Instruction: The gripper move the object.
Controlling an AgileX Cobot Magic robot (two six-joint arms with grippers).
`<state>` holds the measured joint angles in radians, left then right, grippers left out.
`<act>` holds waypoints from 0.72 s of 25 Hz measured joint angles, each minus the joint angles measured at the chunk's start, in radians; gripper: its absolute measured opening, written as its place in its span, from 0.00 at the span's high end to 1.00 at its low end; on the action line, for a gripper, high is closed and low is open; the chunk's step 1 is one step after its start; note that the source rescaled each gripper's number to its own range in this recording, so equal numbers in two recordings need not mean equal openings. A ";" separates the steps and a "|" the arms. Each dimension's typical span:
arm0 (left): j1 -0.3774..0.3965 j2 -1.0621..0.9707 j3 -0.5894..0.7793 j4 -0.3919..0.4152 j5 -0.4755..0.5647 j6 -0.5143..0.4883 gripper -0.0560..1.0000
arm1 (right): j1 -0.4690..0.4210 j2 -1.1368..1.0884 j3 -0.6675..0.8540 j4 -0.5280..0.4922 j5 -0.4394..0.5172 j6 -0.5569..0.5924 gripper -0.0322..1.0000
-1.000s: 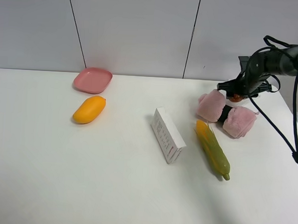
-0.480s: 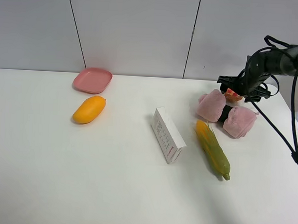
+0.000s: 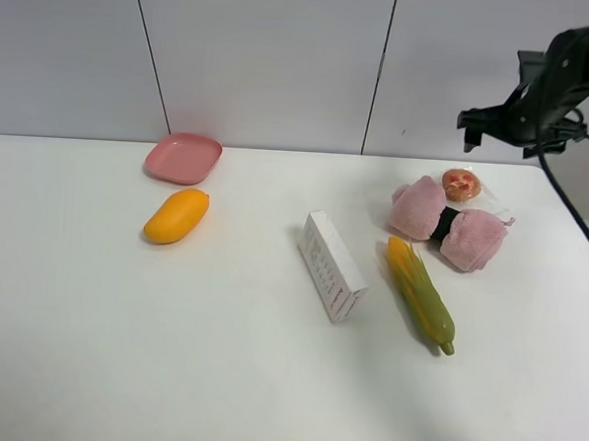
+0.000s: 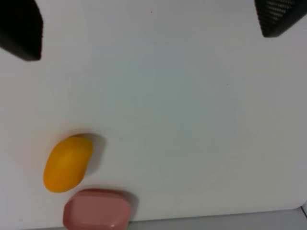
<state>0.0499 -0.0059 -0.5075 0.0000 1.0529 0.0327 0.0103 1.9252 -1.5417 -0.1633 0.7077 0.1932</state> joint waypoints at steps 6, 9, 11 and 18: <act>0.000 0.000 0.000 0.000 0.000 0.000 0.00 | -0.001 -0.148 0.000 0.067 0.295 -0.239 0.34; 0.000 0.000 0.000 0.000 0.000 0.000 0.00 | -0.016 -0.186 0.000 0.155 0.403 -0.318 0.34; 0.000 0.000 0.000 0.000 0.000 0.000 0.00 | -0.034 -0.209 0.000 0.201 0.445 -0.356 0.34; 0.000 0.000 0.000 0.000 0.000 0.000 0.00 | -0.181 -0.302 0.000 0.219 0.501 -0.401 0.34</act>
<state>0.0499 -0.0059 -0.5075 0.0000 1.0529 0.0327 -0.1704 1.6233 -1.5417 0.0556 1.2091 -0.2077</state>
